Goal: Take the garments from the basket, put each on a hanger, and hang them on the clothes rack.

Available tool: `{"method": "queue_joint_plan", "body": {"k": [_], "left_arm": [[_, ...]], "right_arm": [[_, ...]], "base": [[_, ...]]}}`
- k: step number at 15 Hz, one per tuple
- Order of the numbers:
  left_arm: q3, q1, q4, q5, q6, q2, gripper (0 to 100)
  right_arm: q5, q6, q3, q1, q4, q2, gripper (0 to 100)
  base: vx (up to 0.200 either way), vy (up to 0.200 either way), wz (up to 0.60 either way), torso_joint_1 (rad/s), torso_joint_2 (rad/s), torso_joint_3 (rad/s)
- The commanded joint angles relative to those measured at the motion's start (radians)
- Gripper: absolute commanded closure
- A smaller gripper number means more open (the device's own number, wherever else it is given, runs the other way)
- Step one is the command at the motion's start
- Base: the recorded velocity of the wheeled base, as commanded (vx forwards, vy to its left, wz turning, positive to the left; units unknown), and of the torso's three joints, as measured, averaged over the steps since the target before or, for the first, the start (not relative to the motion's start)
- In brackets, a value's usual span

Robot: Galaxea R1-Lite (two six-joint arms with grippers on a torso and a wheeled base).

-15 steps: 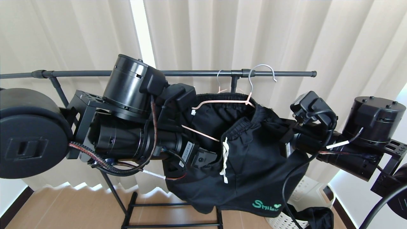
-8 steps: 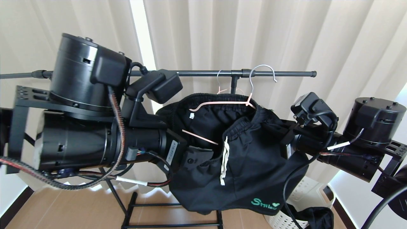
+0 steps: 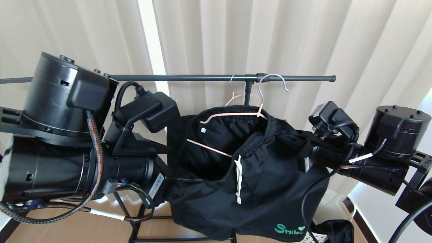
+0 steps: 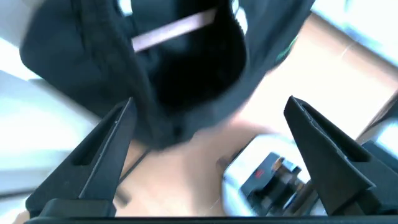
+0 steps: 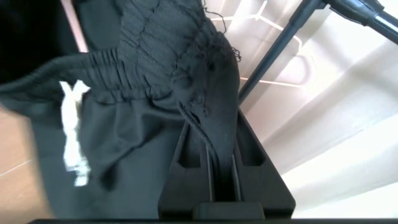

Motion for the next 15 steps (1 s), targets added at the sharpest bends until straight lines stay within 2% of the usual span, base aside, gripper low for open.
{"method": "queue_joint_plan", "body": {"k": [1,3,5,6,7,9,10,13,14,15], "left_arm": [[-0.006,-0.010,0.023,0.025,0.027,0.030,0],[-0.006,-0.001,0.021,0.027,0.038,0.022,0],[0.005,0.036,0.021,0.019,0.062,-0.058,0],[0.015,0.131,0.014,0.007,0.162,-0.101,0],[0.019,0.203,0.010,-0.042,0.231,-0.124,0],[0.023,0.335,0.010,-0.199,0.351,-0.153,0],[0.042,0.385,-0.008,-0.226,0.412,-0.159,0],[0.177,0.451,-0.200,-0.318,0.547,-0.155,0],[0.230,0.471,-0.264,-0.349,0.618,-0.155,0],[0.313,0.499,-0.362,-0.401,0.733,-0.151,0]], "right_arm": [[0.000,-0.001,0.004,0.001,-0.001,-0.001,100],[0.002,-0.001,0.008,0.001,-0.002,-0.004,100],[0.006,0.001,0.010,-0.001,-0.002,-0.012,100],[0.025,-0.001,0.010,-0.001,-0.002,-0.012,100],[0.045,-0.001,0.011,-0.001,-0.001,-0.012,100],[0.068,0.001,0.017,-0.001,-0.002,-0.012,100],[0.106,0.001,0.021,-0.004,-0.004,-0.016,100],[0.203,0.003,0.042,-0.018,-0.002,-0.044,100],[0.230,0.003,0.047,-0.022,-0.002,-0.049,100],[0.284,0.006,0.059,-0.025,-0.002,-0.064,100]], "base": [[0.000,0.000,0.00,0.000,0.00,0.000],[0.000,0.000,0.00,0.000,0.00,0.000],[0.000,0.000,0.00,0.000,0.00,0.000],[0.000,0.000,0.00,0.000,0.00,0.000],[0.000,0.000,0.00,0.000,0.00,0.000],[0.000,0.000,0.00,0.000,0.00,0.000],[0.000,0.000,0.00,0.000,0.00,0.000],[0.000,0.000,0.00,0.000,0.00,0.000],[0.000,0.000,0.00,0.000,0.00,0.000],[0.000,0.000,0.00,0.000,0.00,0.000]]}}
